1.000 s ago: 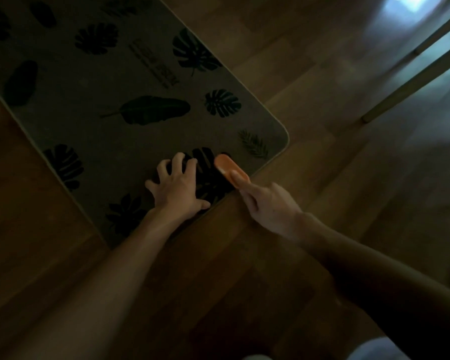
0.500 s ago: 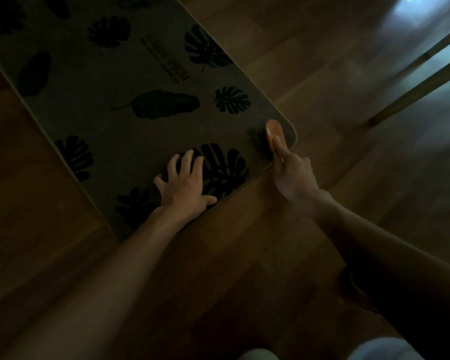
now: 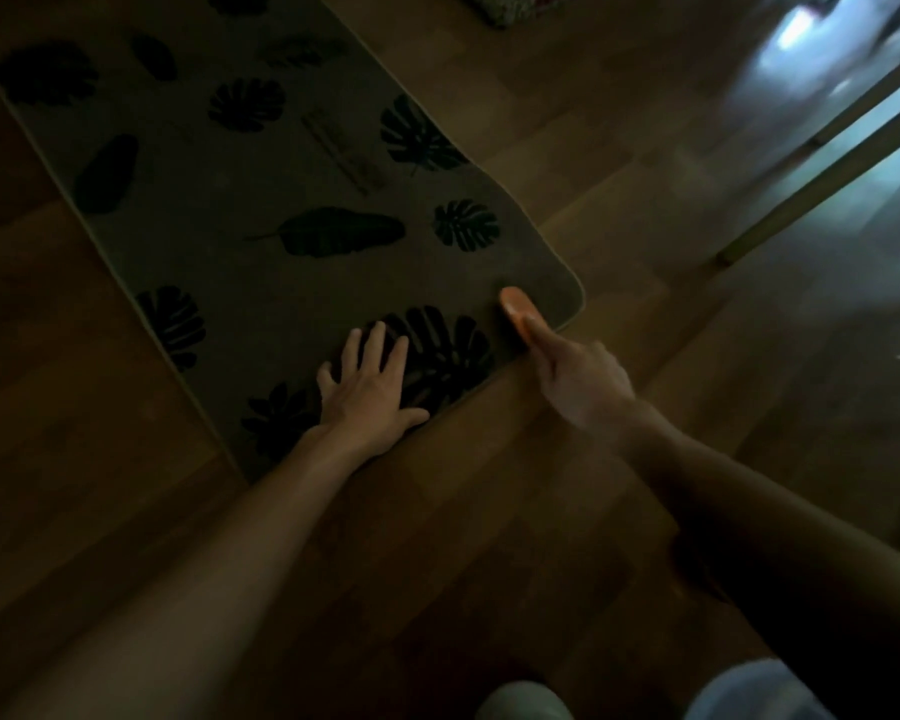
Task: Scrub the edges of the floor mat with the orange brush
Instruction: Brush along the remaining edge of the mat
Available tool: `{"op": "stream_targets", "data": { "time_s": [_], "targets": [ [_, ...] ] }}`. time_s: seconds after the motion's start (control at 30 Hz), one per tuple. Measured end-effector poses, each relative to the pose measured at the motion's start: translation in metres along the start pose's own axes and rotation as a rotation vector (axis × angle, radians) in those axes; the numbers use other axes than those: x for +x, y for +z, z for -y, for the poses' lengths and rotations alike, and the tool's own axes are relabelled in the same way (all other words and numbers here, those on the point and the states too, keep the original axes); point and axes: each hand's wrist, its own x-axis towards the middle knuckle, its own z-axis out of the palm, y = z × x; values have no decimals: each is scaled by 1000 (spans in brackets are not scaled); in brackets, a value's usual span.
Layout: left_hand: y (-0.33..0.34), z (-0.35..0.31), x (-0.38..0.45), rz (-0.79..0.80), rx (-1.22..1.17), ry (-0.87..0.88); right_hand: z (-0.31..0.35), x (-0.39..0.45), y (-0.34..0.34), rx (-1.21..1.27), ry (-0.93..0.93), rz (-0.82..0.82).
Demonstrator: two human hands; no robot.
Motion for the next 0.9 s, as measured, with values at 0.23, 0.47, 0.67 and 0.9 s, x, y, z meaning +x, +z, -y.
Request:
{"op": "stream_targets", "data": {
  "time_s": [0.23, 0.47, 0.67, 0.9],
  "targets": [
    [4, 43, -29, 40, 44, -46, 22, 2, -5, 174, -142, -34],
    [3, 45, -32, 25, 41, -99, 61, -35, 64, -90, -360, 7],
    [4, 49, -30, 36, 33, -89, 19, -4, 29, -102, -124, 3],
    [-14, 30, -20, 167, 45, -168, 50, -21, 44, 34, -209, 48]
  ]
}}
